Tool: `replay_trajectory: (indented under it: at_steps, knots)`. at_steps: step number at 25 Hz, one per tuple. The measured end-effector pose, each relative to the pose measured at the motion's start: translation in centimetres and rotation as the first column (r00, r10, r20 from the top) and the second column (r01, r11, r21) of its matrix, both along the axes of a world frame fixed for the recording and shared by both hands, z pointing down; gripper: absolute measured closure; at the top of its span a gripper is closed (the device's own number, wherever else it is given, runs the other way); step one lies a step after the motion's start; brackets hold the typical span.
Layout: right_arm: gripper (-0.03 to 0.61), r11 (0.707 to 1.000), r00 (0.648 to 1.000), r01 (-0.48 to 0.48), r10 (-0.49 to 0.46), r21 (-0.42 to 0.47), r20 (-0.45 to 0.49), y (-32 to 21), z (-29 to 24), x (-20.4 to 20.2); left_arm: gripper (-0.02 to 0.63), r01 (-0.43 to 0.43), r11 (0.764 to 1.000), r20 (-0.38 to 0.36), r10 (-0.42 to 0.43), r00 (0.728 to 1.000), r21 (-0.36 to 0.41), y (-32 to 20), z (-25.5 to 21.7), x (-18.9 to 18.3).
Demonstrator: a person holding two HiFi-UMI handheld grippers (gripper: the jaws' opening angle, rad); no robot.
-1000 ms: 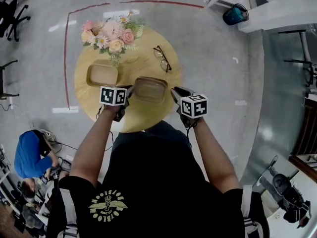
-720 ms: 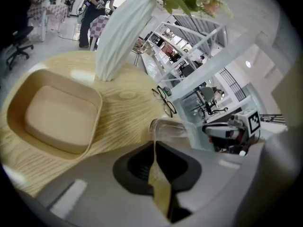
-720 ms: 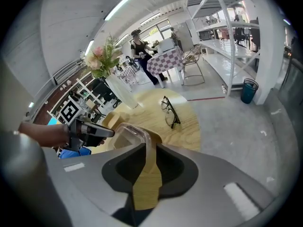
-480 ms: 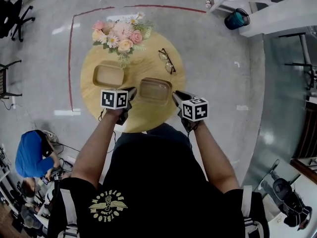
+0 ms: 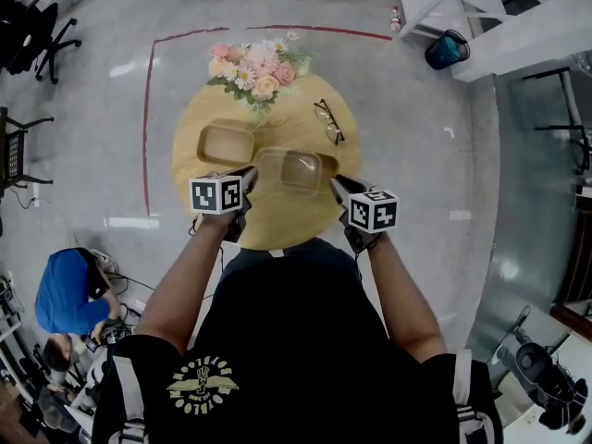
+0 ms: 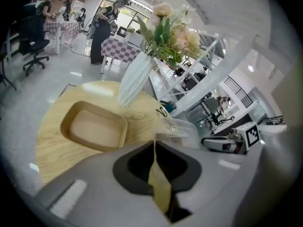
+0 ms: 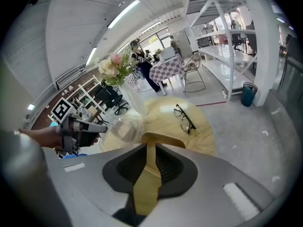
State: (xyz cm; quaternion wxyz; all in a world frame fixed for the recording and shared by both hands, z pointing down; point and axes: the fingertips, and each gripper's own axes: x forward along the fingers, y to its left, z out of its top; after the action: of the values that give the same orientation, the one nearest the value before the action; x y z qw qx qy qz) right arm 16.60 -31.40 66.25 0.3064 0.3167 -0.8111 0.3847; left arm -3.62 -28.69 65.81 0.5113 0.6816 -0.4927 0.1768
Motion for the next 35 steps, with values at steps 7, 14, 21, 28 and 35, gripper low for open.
replay_trajectory:
  at_steps: [7,14,21,28,35]
  knots:
    - [0.520,1.000,1.000,-0.012,0.012,0.024,-0.001,1.9,-1.8,-2.4,0.600,0.032,0.999,-0.010,-0.032,0.999,0.023,1.6,-2.1,-3.5]
    - [0.529,0.997,0.999,-0.040,0.040,0.066,-0.007,3.7,-4.3,-5.0,0.600,0.022,0.996,0.010,-0.023,1.000,0.090,2.5,-5.3,-6.2]
    - [0.537,0.990,0.996,-0.087,0.087,0.115,0.008,5.1,-6.9,-7.8,0.600,-0.001,0.993,0.014,0.000,1.000,0.120,3.6,-6.5,-9.1]
    - [0.540,0.982,0.992,-0.123,0.123,0.145,0.010,6.9,-8.5,-9.5,0.600,-0.046,0.991,0.010,0.045,0.999,0.122,4.3,-6.4,-10.4]
    - [0.578,0.966,0.980,-0.184,0.195,0.181,-0.047,6.3,-8.1,-7.0,0.600,-0.027,0.992,0.030,0.023,0.999,0.125,4.0,-6.3,-9.6]
